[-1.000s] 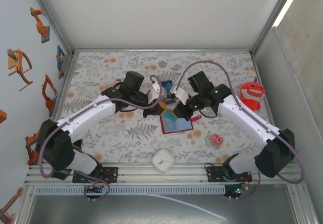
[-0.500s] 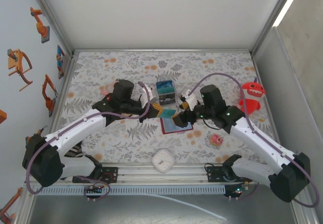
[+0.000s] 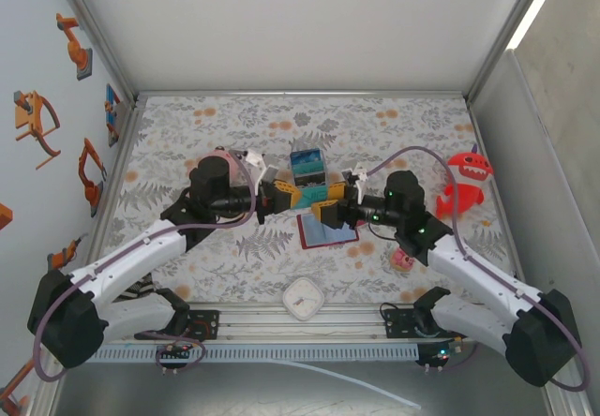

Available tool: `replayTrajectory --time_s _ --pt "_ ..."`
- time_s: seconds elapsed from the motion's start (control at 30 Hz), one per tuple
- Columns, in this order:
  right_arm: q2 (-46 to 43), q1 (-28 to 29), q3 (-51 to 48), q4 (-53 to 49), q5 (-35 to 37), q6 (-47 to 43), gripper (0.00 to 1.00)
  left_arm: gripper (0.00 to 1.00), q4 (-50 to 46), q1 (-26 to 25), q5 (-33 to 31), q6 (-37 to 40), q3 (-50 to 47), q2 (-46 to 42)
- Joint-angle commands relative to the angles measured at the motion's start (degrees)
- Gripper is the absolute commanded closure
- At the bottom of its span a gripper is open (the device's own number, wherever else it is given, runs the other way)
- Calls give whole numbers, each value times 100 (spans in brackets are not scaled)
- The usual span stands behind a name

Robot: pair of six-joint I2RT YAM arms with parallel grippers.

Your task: Take the credit cards out of the card holder

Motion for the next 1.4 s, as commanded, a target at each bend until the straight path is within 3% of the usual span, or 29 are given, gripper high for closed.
replayTrajectory --time_s 0.0,0.13,0.23,0.33,0.47,0.67,1.1,1.13,1.27,1.33,1.37 --pt "126 -27 136 796 -576 295 61 100 316 22 252 -327 -66 -217" --pt "131 -30 155 880 -705 283 87 100 290 21 253 -346 -97 -302" --pt "69 -35 162 775 -767 209 100 81 -62 25 215 -143 -5 -345" --pt "-28 -35 291 176 -720 -78 100 59 -1011 29 112 474 367 -380" --pt "-159 -33 509 -769 -706 -583 100 43 -2441 16 14 1441 1117 -241" --pt "-158 -35 866 -1859 -678 -1213 100 41 -3879 -34 -3 2521 2151 330" --pt "152 -35 1148 -2156 -881 -1489 100 55 -4911 -297 72 3478 3075 1360" --pt "176 -35 1157 -2161 -896 -1490 100 58 -4919 -297 75 3487 3095 1406" --pt "201 -35 1166 -2165 -853 -1500 100 98 -4905 -287 74 3531 3126 1516" --pt "177 -36 1153 -2199 -658 -1507 100 100 -4858 -267 67 3552 3120 1544" --pt "155 -36 1149 -2234 -470 -1506 95 100 -4809 -237 35 3542 3100 1552"
